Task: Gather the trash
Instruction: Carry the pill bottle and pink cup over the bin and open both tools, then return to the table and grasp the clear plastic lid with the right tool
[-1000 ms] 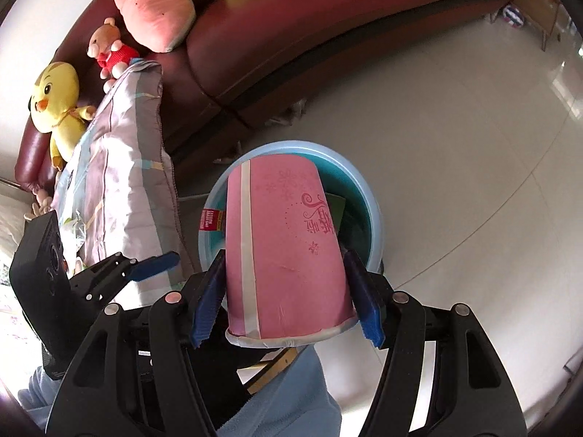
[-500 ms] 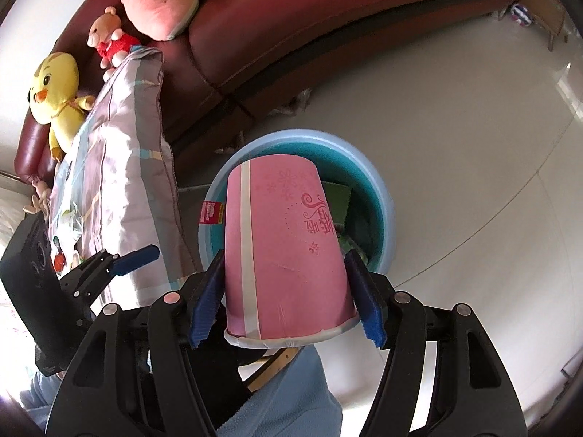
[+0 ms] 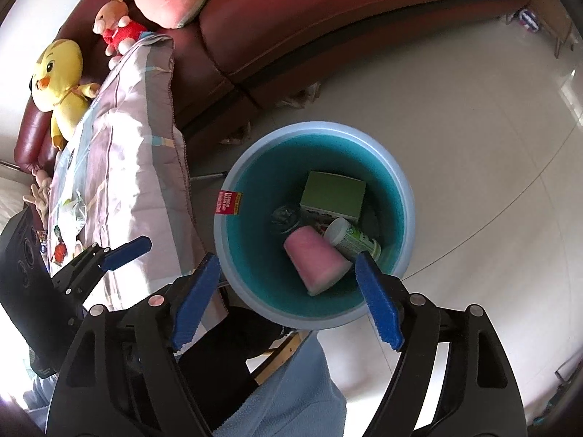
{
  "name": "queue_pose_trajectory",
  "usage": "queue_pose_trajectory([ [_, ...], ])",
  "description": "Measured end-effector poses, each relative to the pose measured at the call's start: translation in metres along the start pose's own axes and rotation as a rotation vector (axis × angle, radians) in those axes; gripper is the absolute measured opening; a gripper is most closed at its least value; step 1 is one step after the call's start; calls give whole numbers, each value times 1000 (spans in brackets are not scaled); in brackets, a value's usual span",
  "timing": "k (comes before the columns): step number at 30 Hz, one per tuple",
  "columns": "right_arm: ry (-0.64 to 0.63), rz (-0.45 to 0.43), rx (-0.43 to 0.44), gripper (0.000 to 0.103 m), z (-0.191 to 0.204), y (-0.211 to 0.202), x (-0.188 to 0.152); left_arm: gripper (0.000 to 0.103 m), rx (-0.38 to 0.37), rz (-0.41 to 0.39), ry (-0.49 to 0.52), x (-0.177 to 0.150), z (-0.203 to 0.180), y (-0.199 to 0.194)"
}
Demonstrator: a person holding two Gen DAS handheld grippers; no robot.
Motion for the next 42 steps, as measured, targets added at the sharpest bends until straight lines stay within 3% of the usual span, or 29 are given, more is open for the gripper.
queue_pose_trajectory([
  [4,-16,2,-4,77,14,0,-2,78,7,-20,-12,-6,8,-12],
  [7,-38,6,-6,77,30,0,-3,86,20,-47,-33,-12,18,-24],
  [17,-143,40,11,80,100,13,-5,87,86,-109,-155,-45,74,-72],
  [27,-298,83,43,81,206,43,-15,92,209,-165,-342,-111,184,-139],
  [36,-369,144,22,82,283,85,-25,92,284,-242,-524,-172,293,-201],
  [42,-434,178,11,81,339,111,-29,92,334,-254,-607,-211,342,-225],
])
Point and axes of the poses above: each gripper's, at about its wrist camera, not at the fingertips, and y roughly the way its jaws point, z to its left, x to its top, the point moved 5 cm from there along y, roughly the way its jaws point, and after that the axes turned 1 degree about x, right-handed, at the moved point
